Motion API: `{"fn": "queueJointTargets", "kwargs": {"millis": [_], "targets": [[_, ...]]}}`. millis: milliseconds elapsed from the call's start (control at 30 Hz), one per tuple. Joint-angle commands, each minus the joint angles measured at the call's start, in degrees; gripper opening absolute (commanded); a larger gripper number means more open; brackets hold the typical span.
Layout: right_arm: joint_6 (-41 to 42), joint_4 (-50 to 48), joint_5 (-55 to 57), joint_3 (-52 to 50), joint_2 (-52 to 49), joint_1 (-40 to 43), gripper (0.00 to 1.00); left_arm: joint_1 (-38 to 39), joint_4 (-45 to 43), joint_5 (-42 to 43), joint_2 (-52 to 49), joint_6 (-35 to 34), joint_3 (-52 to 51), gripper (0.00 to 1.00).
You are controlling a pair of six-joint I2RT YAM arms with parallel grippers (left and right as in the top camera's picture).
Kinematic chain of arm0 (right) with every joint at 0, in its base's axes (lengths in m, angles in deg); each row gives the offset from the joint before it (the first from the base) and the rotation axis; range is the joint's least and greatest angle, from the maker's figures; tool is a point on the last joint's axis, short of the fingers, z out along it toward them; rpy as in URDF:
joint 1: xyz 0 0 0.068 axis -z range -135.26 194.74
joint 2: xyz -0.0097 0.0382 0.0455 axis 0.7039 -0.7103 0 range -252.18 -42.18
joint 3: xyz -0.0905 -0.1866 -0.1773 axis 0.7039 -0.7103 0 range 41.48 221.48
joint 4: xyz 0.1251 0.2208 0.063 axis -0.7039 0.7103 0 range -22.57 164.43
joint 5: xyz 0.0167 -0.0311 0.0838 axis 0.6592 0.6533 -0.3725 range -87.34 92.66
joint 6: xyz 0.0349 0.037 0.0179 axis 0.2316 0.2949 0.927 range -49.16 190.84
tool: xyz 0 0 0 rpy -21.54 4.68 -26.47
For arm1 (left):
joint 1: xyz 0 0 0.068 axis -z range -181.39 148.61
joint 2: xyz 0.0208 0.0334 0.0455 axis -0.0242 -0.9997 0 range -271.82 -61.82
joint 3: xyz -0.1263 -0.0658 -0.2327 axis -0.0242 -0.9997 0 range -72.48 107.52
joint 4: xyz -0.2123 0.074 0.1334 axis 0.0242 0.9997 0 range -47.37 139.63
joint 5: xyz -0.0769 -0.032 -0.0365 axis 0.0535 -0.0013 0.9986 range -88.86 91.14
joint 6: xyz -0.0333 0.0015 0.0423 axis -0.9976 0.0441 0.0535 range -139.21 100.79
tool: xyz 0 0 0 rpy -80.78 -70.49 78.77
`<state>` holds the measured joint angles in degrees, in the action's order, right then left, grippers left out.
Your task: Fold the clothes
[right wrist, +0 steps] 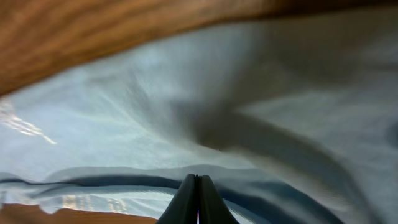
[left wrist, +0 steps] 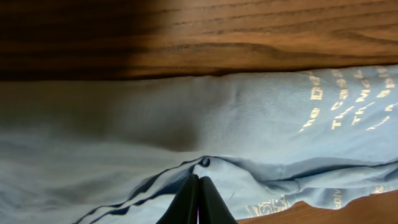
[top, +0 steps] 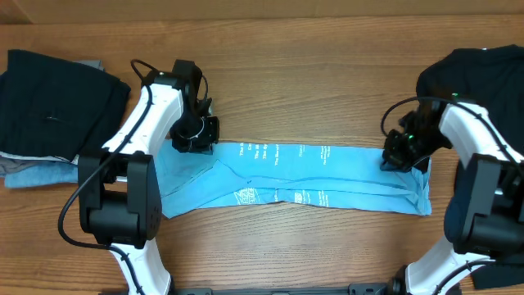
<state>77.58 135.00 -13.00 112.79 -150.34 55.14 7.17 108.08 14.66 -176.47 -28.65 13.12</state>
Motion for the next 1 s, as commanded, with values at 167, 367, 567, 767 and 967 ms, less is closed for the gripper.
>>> {"fn": "queueJointTargets", "kwargs": {"millis": [167, 367, 567, 767, 967], "targets": [[4.0, -1.8, 3.7, -8.0, 1.2, 0.3, 0.04, 0.0, -0.2, -7.2, 0.5, -3.0, -1.6, 0.08], [7.2, 3.8, 8.4, -8.3, 1.2, 0.3, 0.04, 0.0, -0.3, -10.6, 0.5, -4.0, -2.7, 0.10], [12.5, 6.3, 15.7, -8.2, 1.2, 0.3, 0.04, 0.0, -0.3, -11.6, 0.5, -4.3, -2.7, 0.10], [10.8, 10.9, 13.8, -0.6, 1.2, 0.0, 0.04, 0.1, -1.5, -7.1, 0.6, -4.3, -2.0, 0.04], [2.9, 6.2, -6.8, 5.3, 1.2, -4.7, 0.04, 0.3, -3.1, 6.2, 0.6, -2.7, 0.1, 0.04]]}}
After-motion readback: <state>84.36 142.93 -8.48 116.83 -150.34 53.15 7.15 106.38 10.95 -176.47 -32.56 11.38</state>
